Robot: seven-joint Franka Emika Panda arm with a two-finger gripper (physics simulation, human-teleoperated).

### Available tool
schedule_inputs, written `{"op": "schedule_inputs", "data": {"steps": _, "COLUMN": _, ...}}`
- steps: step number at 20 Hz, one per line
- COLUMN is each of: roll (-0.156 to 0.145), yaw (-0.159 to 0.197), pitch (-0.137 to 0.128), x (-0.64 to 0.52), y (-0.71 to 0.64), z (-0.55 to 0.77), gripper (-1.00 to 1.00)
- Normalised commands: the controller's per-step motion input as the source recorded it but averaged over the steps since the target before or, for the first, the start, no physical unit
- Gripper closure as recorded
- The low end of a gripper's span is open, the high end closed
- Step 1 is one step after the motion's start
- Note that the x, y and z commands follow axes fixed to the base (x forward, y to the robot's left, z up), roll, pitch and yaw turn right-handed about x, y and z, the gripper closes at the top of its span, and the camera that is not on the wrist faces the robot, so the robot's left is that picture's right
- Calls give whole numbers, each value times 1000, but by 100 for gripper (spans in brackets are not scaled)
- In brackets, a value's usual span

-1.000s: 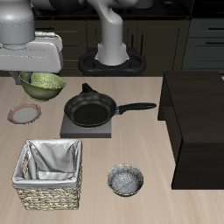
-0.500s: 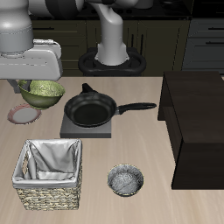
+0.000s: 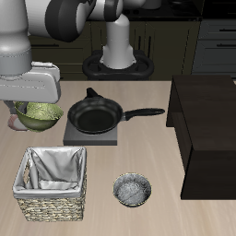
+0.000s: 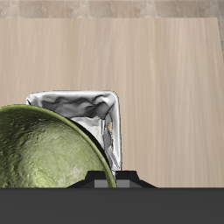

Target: Place the green bowl in the basket

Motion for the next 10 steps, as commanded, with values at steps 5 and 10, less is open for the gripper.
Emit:
{"op": "schedule_inputs", "data": {"steps": 5, "roll": 22, "yaw": 15, "pitch": 50, "x": 69, "y": -12, "z": -397, "gripper": 100}}
{"op": "schedule_inputs", "data": {"steps": 10, "roll": 53, "yaw": -1, "pitch": 33, "x": -24, "y": 23, "z": -253, "gripper": 100}}
